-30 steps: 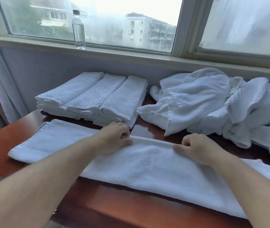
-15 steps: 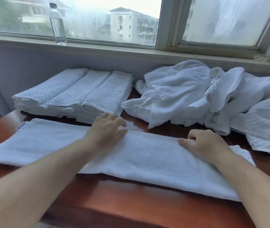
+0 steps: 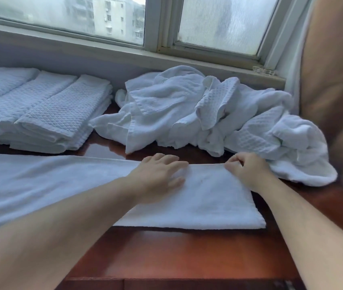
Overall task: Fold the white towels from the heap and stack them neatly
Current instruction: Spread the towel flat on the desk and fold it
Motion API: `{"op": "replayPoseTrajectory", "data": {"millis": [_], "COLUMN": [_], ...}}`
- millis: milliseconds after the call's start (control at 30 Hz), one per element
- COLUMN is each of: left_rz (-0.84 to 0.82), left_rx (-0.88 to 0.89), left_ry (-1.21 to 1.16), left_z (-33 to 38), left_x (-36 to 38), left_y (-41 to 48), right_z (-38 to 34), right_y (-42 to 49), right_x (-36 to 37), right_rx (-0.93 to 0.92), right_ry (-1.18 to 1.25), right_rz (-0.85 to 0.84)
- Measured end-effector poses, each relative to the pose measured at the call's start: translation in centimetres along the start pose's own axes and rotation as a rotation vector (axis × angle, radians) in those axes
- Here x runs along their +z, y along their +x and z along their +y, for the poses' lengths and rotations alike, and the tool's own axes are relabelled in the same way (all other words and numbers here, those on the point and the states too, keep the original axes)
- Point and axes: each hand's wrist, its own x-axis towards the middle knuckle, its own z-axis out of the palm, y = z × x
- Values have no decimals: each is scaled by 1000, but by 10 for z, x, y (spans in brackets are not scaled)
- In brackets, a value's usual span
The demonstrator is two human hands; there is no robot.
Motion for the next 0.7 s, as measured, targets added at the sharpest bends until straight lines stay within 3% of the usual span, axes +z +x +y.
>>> {"op": "replayPoseTrajectory", "data": {"millis": [133, 200, 300, 467, 700], "left_rz": [21, 113, 224, 40, -17], "left_rx": [-40, 19, 125, 103, 92], "left_ry": [-25, -38, -9, 14, -10], "left_z": [-3, -1, 4, 5, 15], "left_x": [4, 0, -4, 6, 1], "left_y": [-3, -7, -18, -31, -35], "right_z": [0, 0, 4, -2, -31], "right_y": [-3, -10, -27, -56, -71], "right_x": [4, 8, 9, 5, -5], "right_rx": [74, 167, 311, 419, 486], "right_ry": [-98, -212, -200, -209, -173], "right_rz": [34, 84, 158, 18, -175]}}
